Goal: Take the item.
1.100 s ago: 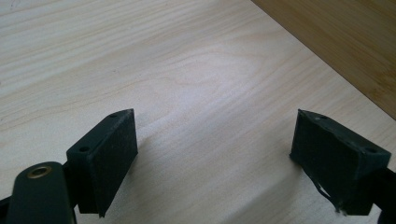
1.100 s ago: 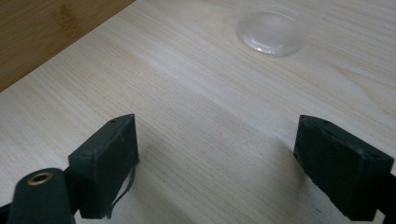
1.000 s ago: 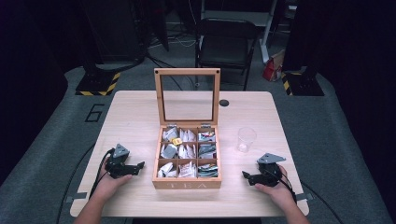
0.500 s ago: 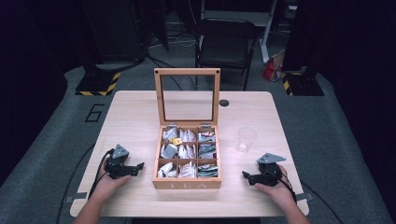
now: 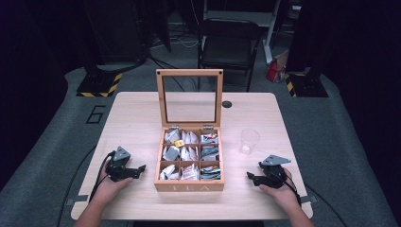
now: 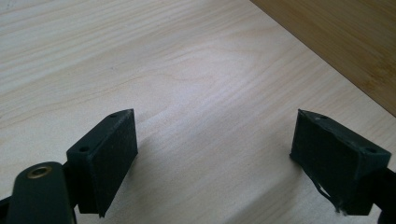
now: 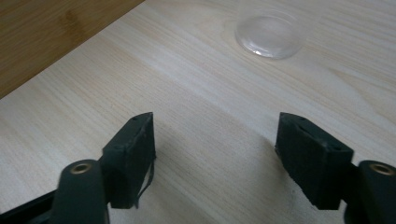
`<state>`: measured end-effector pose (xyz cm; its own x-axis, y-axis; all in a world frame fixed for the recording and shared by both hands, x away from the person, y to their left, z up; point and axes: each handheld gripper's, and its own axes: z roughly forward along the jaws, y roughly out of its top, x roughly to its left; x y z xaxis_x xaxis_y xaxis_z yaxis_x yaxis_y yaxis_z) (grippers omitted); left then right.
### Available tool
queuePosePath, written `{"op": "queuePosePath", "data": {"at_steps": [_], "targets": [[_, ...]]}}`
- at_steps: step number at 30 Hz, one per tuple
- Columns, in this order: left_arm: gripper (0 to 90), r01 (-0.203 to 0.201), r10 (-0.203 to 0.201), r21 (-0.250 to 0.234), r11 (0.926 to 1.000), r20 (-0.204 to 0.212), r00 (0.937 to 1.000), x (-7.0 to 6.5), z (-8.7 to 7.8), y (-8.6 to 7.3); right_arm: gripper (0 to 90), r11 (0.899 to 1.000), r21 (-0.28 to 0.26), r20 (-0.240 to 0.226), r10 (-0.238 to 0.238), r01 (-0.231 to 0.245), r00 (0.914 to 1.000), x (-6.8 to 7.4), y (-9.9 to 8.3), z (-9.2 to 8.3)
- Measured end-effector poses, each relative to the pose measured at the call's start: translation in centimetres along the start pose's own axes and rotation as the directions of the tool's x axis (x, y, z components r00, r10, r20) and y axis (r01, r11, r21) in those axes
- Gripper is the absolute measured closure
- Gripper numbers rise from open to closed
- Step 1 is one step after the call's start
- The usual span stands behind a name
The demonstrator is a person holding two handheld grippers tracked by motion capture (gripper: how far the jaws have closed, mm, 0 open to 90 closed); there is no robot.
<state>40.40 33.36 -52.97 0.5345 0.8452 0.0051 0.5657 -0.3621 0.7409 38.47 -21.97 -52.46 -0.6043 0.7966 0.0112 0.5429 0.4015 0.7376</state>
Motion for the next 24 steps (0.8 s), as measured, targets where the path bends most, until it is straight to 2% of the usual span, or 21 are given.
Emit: {"op": "queuePosePath", "data": {"at_steps": [3, 4, 8, 11, 12, 15, 16, 17, 18, 24], "targets": [[13.9, 0.002, -0.002, -0.007, 1.0, -0.004, 1.0, 0.0, 0.1, 0.0, 32.7, 0.999, -0.029, 0.018, 0.017, -0.016, 0.9997, 0.3, 0.3, -0.4], [13.9, 0.001, -0.001, -0.005, 1.0, -0.003, 1.0, 0.0, 0.0, 0.0, 33.3, 0.999, -0.033, 0.013, 0.005, -0.004, 0.9999, 0.2, 0.4, -0.5], [13.9, 0.001, -0.001, -0.006, 1.0, -0.004, 1.0, 0.0, 0.0, 0.0, 34.6, 0.999, -0.037, -0.004, 0.015, -0.015, 0.9999, 0.6, 1.1, -1.2], [14.0, 0.003, -0.003, -0.005, 1.0, -0.005, 1.0, -0.1, 0.0, 0.0, 36.5, 0.999, -0.037, -0.014, -0.022, 0.021, 0.9997, 1.0, 1.9, -1.8], [14.0, 0.004, -0.004, -0.005, 1.0, -0.006, 1.0, -0.1, 0.0, 0.0, 37.7, 0.998, -0.046, -0.027, -0.043, 0.042, 0.9987, 1.3, 2.6, -2.4], [14.0, 0.005, -0.005, -0.005, 1.0, -0.007, 1.0, -0.1, 0.0, 0.0, 38.2, 0.998, -0.052, -0.038, -0.047, 0.045, 0.9982, 1.7, 3.3, -2.8], [14.0, 0.005, -0.005, -0.005, 1.0, -0.007, 1.0, -0.1, 0.0, 0.0, 39.5, 0.997, -0.053, -0.056, -0.065, 0.062, 0.9963, 1.9, 4.0, -3.4], [14.0, 0.005, -0.005, -0.005, 1.0, -0.007, 1.0, -0.1, 0.0, 0.0, 39.5, 0.997, -0.053, -0.056, -0.065, 0.062, 0.9963, 1.9, 4.0, -3.4], [14.0, 0.005, -0.005, -0.005, 1.0, -0.007, 1.0, -0.1, 0.0, 0.0, 41.3, 0.996, -0.054, -0.071, -0.071, 0.068, 0.995, 2.3, 4.7, -3.8], [14.0, 0.005, -0.005, -0.005, 1.0, -0.007, 1.0, -0.1, 0.0, 0.0, 44.2, 0.993, -0.063, -0.101, -0.107, 0.101, 0.9891, 3.2, 6.3, -4.5]]}}
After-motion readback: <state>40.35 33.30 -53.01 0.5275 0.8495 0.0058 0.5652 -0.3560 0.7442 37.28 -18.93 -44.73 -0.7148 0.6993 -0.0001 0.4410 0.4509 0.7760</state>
